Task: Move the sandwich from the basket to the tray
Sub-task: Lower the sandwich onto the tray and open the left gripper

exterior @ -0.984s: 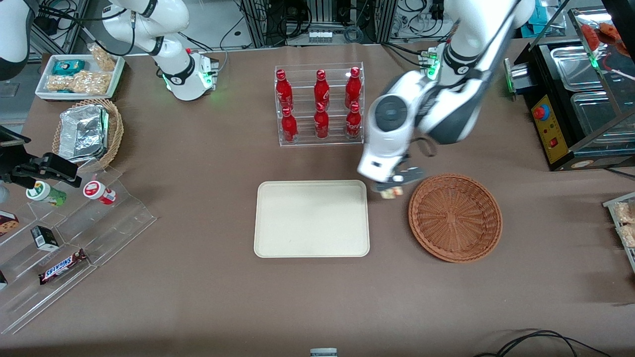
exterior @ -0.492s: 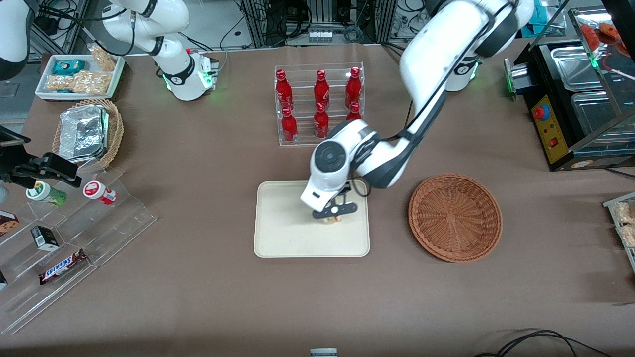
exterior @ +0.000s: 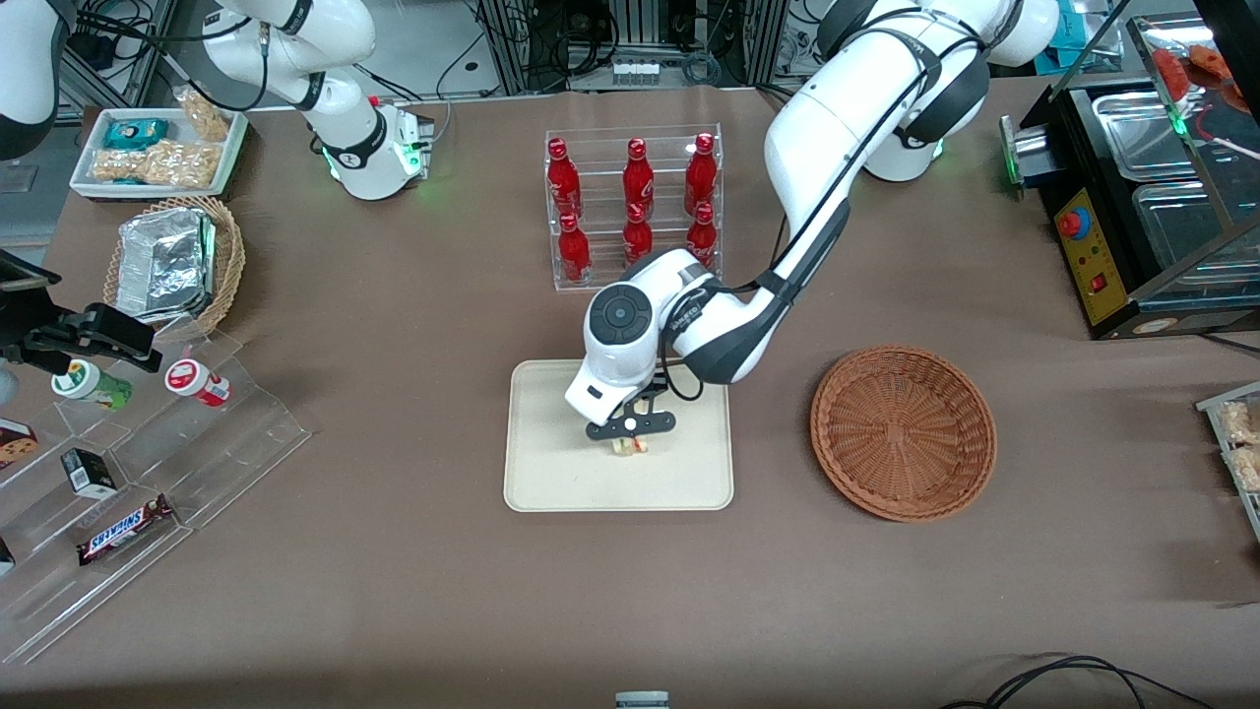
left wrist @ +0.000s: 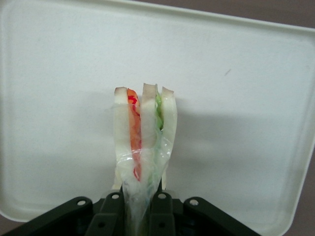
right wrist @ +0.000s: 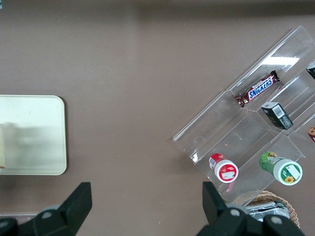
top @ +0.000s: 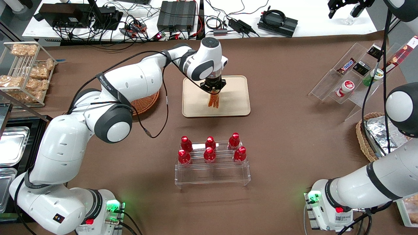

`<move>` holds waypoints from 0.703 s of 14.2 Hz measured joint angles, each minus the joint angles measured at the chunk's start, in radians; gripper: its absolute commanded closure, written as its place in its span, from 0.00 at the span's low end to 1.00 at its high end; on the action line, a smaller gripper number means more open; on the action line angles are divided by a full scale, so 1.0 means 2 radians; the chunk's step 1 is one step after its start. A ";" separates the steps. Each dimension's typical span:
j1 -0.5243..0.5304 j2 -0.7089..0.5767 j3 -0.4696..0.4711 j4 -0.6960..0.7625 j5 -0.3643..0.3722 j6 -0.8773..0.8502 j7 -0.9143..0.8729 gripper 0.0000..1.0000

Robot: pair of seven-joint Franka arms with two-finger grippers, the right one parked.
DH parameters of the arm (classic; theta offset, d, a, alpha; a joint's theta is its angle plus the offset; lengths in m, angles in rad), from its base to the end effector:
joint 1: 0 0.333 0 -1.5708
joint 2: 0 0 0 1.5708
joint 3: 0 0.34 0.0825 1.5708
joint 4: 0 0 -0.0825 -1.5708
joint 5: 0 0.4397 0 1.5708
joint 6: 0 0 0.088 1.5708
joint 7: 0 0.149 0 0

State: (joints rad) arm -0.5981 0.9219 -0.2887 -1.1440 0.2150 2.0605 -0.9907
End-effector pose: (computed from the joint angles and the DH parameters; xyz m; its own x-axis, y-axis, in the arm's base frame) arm 0.5911 -0.5939 0.2048 0.9930 0.1172 -0.0154 0.1177 -0.9921 0.0436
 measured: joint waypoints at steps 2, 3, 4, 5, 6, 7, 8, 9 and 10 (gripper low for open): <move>-0.009 0.001 0.005 0.005 0.010 0.003 0.000 0.76; -0.011 0.002 0.006 0.006 0.011 0.006 0.000 0.76; -0.012 0.003 0.007 0.006 0.011 0.010 0.000 0.77; -0.012 0.003 0.007 0.006 0.011 0.012 0.000 0.77; -0.012 0.004 0.008 0.006 0.011 0.012 0.000 0.77; -0.012 0.005 0.008 0.006 0.011 0.012 0.000 0.75; -0.012 0.005 0.008 0.006 0.011 0.012 0.000 0.66; -0.012 0.005 0.009 0.006 0.011 0.013 0.000 0.43; -0.012 0.005 0.009 0.007 0.011 0.013 0.000 0.21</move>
State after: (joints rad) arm -0.6212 0.9321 -0.2715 -1.1310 0.2368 2.0862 -0.9912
